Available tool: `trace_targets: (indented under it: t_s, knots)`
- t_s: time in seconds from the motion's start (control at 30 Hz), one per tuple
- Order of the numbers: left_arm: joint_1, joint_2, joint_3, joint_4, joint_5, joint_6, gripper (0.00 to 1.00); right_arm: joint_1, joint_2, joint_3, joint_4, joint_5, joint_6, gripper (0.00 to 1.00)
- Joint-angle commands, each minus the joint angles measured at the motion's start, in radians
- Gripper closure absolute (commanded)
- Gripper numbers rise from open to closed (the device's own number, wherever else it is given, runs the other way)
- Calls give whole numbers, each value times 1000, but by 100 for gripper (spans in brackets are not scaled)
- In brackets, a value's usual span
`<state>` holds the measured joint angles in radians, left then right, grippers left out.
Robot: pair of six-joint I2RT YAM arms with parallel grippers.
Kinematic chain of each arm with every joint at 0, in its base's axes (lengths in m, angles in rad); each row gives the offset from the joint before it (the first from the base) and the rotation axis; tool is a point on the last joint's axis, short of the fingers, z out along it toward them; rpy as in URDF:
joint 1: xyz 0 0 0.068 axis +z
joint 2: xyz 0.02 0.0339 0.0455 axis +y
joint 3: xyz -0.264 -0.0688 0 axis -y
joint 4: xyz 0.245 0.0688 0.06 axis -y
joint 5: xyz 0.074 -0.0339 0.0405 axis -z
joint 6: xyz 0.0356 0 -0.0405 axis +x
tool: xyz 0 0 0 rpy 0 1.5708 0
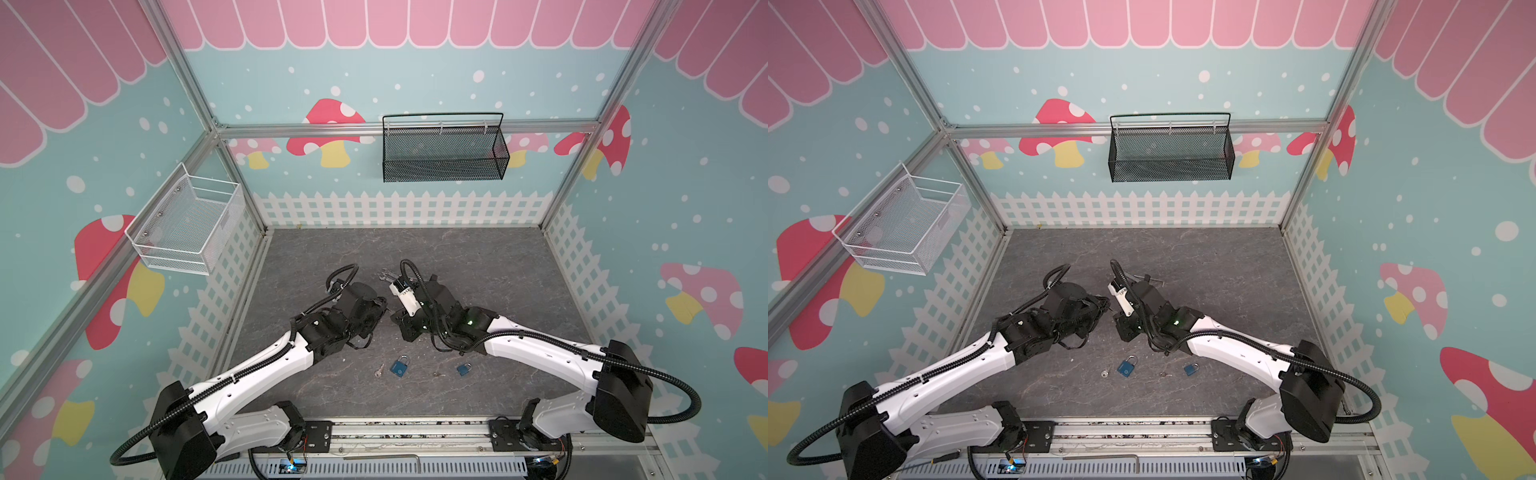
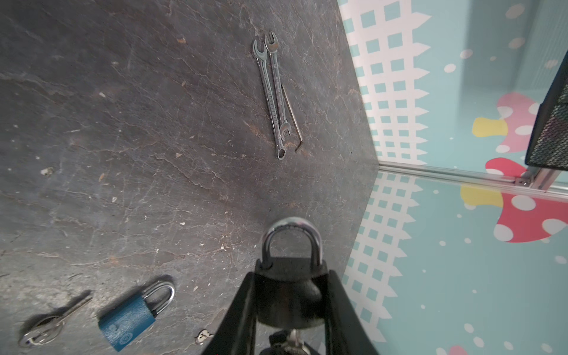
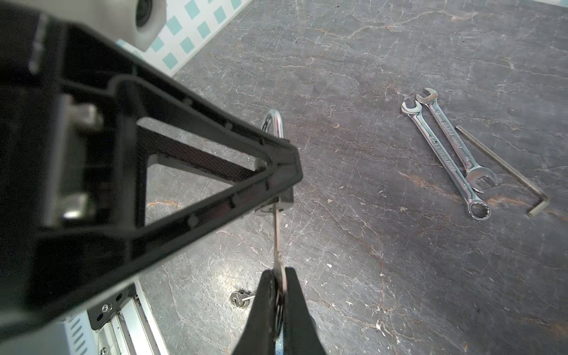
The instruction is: Unlock with the key
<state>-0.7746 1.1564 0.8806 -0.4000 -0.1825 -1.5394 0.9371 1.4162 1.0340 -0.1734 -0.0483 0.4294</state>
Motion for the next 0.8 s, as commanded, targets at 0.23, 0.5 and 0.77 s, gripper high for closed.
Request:
trace_targets:
  t_s: [0.23, 0.5, 0.77]
  knots:
    - [-63, 29, -45, 1, 185, -92, 100, 36, 24, 73, 370, 49, -45, 100]
    - [-58, -20, -105, 102, 129, -204, 100, 70, 26, 24, 423, 71, 17, 100]
    - [-55, -78, -149, 145, 71, -265, 100, 76, 24, -25, 468, 28, 81, 100]
